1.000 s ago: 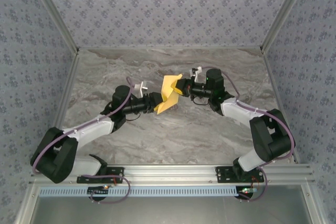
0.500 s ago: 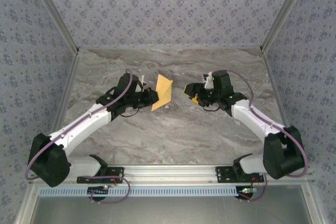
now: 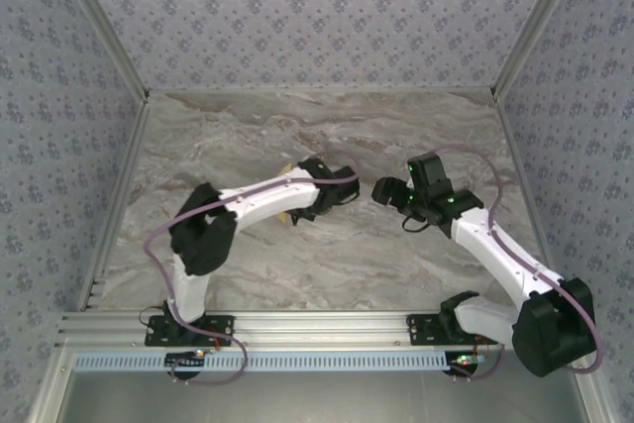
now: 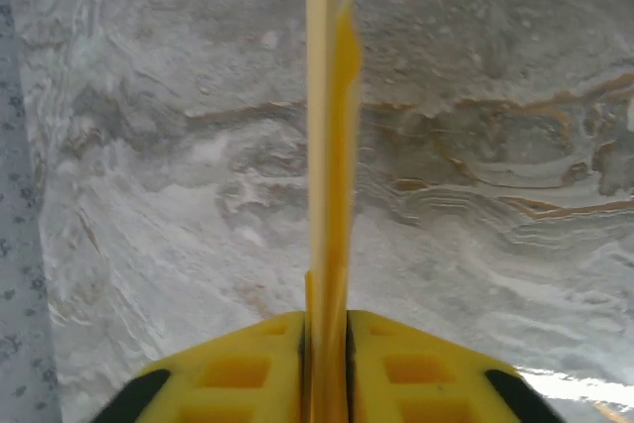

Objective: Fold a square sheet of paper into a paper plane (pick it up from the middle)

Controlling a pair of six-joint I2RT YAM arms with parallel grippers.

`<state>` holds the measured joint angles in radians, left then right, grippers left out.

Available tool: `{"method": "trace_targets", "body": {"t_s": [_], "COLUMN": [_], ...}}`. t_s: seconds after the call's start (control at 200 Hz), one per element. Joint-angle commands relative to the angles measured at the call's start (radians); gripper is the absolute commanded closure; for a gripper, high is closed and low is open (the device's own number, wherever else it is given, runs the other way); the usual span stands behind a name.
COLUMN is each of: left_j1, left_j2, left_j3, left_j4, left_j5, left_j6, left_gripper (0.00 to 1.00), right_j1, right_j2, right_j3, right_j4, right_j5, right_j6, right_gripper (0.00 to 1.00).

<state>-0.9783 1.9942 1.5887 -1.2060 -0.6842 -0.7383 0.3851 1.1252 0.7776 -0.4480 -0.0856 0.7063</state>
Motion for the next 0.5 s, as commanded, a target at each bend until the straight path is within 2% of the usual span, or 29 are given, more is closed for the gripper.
{"method": "trace_targets", "body": {"t_s": [0.0, 0.05, 0.105, 0.175, 0.3, 0.415, 0.495], "left_j1": [-0.016, -0.014, -0.006, 0.022, 0.096, 0.189, 0.265], "left_j2": [0.016, 0.004, -0.019, -0.063, -0.202, -0.33, -0.413], "left_j3": [0.05, 0.041, 0.03, 0.002, -0.13, -0.266, -0.364], "left_j4": [0.031, 0.11, 0.172, 0.243, 0.409, 0.521, 0.59], "left_j5": [0.09, 0.183, 0.261, 0.354, 0.53, 0.638, 0.675], "left_j6": [0.056, 0.079, 0.091, 0.098, 0.094, 0.058, 0.018], "left_gripper": [0.66, 0.51, 0.4, 0.32, 0.19, 0.04, 0.01], "right_j1": [-0.013, -0.021, -0.027, -0.029, 0.003, 0.125, 0.247], "right_j2": [-0.057, -0.08, -0.095, -0.098, -0.06, 0.018, 0.105], "right_j3": [-0.037, -0.052, -0.061, -0.065, -0.065, -0.033, 0.005], "right_j4": [-0.072, -0.074, -0.079, -0.065, 0.01, 0.08, 0.138], "right_j5": [0.122, 0.13, 0.135, 0.136, 0.066, 0.066, 0.083], "right_j6": [0.034, 0.04, 0.042, 0.055, 0.024, 0.03, 0.043], "right_gripper": [0.2, 0.2, 0.2, 0.2, 0.23, 0.28, 0.33]}}
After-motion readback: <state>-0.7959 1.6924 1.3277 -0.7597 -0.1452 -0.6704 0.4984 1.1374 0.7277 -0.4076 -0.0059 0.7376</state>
